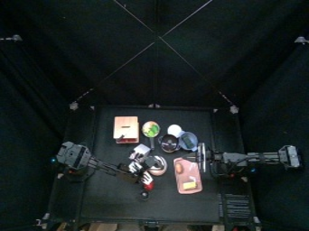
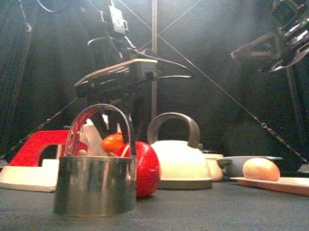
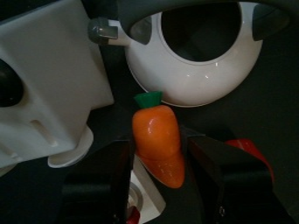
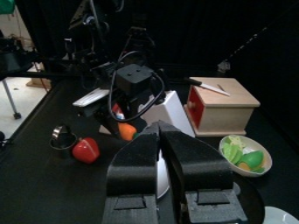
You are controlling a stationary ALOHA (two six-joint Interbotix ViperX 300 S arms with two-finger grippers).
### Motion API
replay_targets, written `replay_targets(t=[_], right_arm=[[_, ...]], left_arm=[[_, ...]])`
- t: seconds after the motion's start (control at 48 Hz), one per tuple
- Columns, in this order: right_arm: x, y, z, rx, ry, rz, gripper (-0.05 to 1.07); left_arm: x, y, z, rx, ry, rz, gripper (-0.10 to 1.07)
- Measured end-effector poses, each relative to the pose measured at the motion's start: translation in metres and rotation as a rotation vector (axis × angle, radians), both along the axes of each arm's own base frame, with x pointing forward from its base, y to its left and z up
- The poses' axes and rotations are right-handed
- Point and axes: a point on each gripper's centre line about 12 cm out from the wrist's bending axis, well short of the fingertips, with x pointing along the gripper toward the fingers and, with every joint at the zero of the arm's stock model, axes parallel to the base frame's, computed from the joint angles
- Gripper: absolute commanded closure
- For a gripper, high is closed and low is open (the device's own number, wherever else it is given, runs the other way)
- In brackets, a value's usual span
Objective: Place carrot on plate
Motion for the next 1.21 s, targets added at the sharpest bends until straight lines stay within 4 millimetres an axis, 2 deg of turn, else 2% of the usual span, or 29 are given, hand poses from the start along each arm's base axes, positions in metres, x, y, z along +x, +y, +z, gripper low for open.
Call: replay_targets(t=[0.188,0.375,0.521,0.625,0.917,1.208], right_arm=[[0.000,0.000,0.000,0.000,-0.002,0.000,1.02],[0.000,0.000,0.000,0.000,0.000,0.000,1.02],[0.000,0.000,0.000,0.001,-0.002,-0.001,1.02],[-0.001,0.000,0.002,0.008,-0.008,-0.003,1.02],[-0.008,-0.006,-0.006,0.061,0.038,-0.049,1.01],[-0.024,-0.034,-0.009,0.191,0.065,-0.226,1.01]], left_arm=[[0.001,0.002,0.008,0.025,-0.014,-0.034,0.30],[0.005,0.002,0.030,0.067,-0.067,-0.090,0.30],[0.017,-0.001,0.055,0.086,-0.148,-0.143,0.30],[0.028,-0.004,0.065,0.090,-0.187,-0.172,0.30],[0.064,-0.012,0.069,0.128,-0.261,-0.267,0.30],[0.088,-0.010,0.060,0.151,-0.307,-0.310,0.30]])
